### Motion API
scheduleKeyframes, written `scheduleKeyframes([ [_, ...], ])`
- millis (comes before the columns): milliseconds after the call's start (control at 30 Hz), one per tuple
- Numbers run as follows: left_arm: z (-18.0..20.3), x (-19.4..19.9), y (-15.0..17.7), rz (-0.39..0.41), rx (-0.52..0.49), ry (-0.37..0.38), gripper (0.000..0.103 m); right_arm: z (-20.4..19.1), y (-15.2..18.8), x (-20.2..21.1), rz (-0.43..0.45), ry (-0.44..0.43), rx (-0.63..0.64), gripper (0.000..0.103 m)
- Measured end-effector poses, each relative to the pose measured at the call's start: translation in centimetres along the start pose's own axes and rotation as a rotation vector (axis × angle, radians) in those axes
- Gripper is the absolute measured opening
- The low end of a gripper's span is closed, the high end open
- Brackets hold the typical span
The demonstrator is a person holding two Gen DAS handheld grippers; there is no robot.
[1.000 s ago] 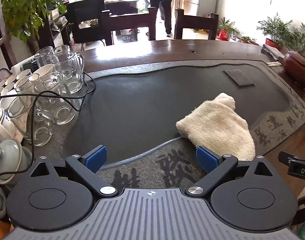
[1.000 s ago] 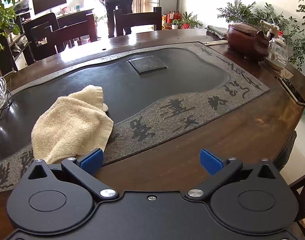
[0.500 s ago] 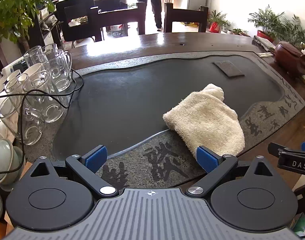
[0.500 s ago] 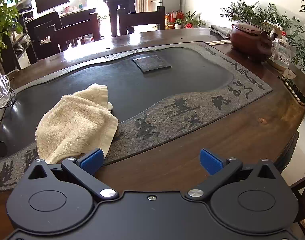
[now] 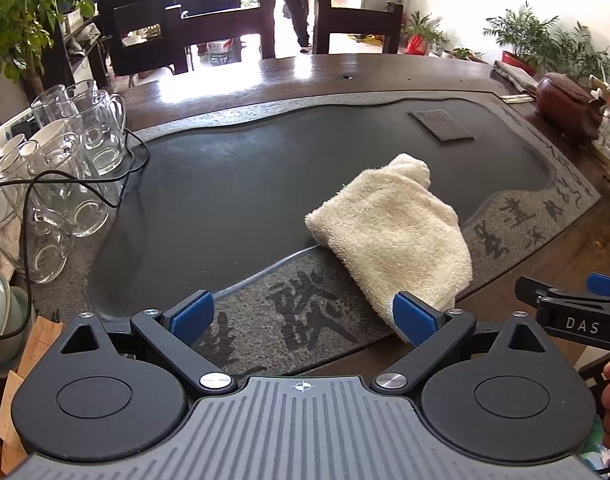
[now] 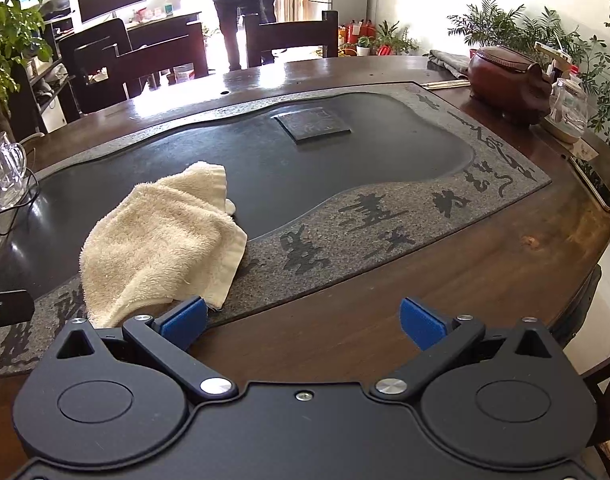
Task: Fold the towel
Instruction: 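Move both grippers toward the crumpled cream towel on the tea tray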
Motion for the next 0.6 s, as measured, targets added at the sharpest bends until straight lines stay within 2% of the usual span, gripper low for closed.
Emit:
scheduleKeyframes([
  [600, 0.93, 0.0, 0.21, -0.02, -0.013, 0.009, 0.097, -0.42, 0.1, 0.29, -0.005, -0.009, 0.014, 0.103],
])
Point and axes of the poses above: each gripper's, at about its wrist camera, not at the fingertips, and x roughly against the way its jaws point, z to its right, y to its underside, the point moved 2 cm from there along -x, roughly the way its jaws point, and after that the axes turned 3 degrees about y, right-handed, at the moved point
